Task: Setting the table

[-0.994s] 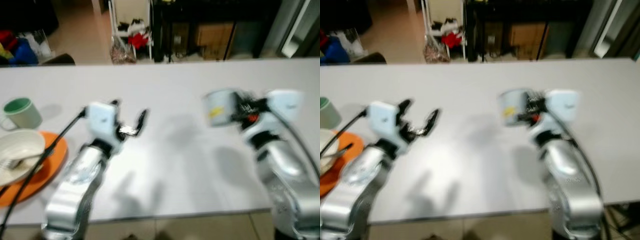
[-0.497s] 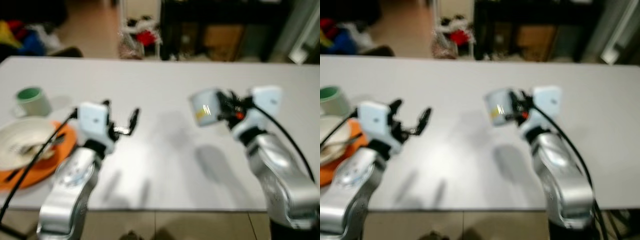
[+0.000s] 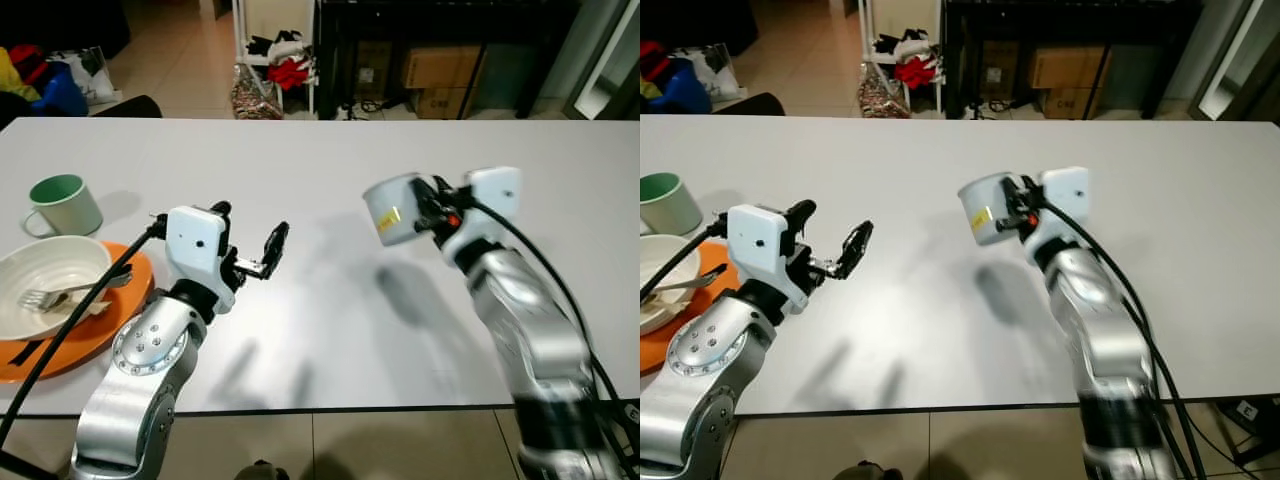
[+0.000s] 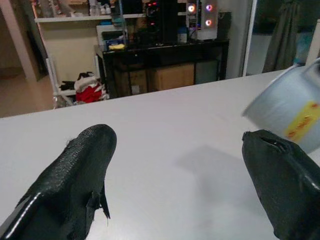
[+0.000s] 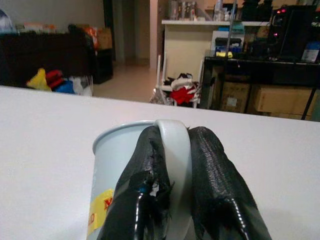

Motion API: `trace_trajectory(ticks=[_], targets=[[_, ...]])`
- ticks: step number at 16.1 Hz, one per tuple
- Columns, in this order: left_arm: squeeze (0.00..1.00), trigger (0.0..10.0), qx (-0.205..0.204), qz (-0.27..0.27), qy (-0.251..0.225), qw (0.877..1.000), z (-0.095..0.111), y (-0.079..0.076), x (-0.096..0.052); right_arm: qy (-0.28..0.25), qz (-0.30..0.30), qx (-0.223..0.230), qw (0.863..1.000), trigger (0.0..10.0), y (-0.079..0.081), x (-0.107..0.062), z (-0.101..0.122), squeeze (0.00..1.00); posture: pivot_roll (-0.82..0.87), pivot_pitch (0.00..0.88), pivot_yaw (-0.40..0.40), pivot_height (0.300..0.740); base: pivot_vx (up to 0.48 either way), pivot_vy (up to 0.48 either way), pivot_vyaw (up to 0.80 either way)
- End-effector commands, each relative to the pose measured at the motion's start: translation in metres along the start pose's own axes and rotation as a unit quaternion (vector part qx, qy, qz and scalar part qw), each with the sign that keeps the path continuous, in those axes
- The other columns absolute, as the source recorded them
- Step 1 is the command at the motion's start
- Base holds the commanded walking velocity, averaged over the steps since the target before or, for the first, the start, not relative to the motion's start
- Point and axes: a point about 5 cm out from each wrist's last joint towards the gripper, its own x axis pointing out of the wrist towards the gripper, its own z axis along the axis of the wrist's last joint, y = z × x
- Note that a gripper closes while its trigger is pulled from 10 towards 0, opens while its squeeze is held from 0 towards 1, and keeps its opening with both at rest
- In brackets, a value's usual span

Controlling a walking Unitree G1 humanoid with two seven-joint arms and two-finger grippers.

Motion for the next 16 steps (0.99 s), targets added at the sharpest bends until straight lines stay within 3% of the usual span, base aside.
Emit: trace_trajectory(ticks=[1, 4, 7, 10, 11, 12, 13, 16], targets=[[0.0, 10.0, 0.008, -0.012, -0.006, 1.0, 0.006, -0.001, 0.001, -0.011, 0.007, -0.015, 1.0, 10.0, -0.001, 0.008, -0.001, 0.0, 0.12, 0.0, 0.029, 0.74, 0.0, 0.0, 0.0], [0.0, 10.0, 0.015, -0.02, -0.009, 1.0, 0.01, 0.0, -0.002, -0.016, -0.006, -0.024, 1.0, 10.0, -0.011, 0.041, -0.017, 0.0, 0.16, 0.0, 0.02, 0.74, 0.0, 0.0, 0.0], [0.0, 10.0, 0.019, -0.029, -0.001, 0.999, 0.008, -0.004, -0.005, -0.021, -0.011, -0.044, 0.999, 10.0, -0.009, 0.053, -0.019, 0.0, 0.18, 0.0, 0.01, 0.74, 0.0, 0.0, 0.0], [0.0, 10.0, 0.007, -0.031, 0.001, 0.999, 0.006, -0.006, 0.002, -0.082, 0.02, 0.022, 0.996, 10.0, -0.007, 0.059, -0.001, 0.0, 0.17, 0.0, 0.01, 0.74, 0.0, 0.0, 0.0], [1.0, 10.0, -0.062, -0.024, -0.007, 0.998, 0.006, -0.003, 0.013, -0.123, 0.044, 0.05, 0.99, 10.0, -0.009, 0.055, 0.01, 0.0, 0.16, 0.0, 0.016, 0.74, 0.0, 0.0, 0.0], [1.0, 10.0, -0.082, -0.044, -0.018, 0.995, 0.009, -0.003, 0.023, -0.153, 0.067, 0.068, 0.984, 10.0, -0.011, 0.049, 0.018, 0.0, 0.15, 0.0, 0.021, 0.74, 0.0, 0.0, 0.0], [1.0, 10.0, -0.07, -0.108, -0.038, 0.991, 0.02, -0.005, 0.04, -0.185, 0.122, 0.084, 0.972, 10.0, -0.008, 0.037, 0.025, 0.0, 0.13, 0.0, 0.041, 0.74, 0.0, 0.0, 0.0], [1.0, 10.0, -0.124, -0.183, -0.059, 0.973, 0.034, -0.002, 0.058, -0.205, 0.193, 0.113, 0.953, 10.0, -0.004, 0.022, 0.031, 0.0, 0.1, 0.0, 0.067, 0.74, 0.0, 0.0, 0.0]])
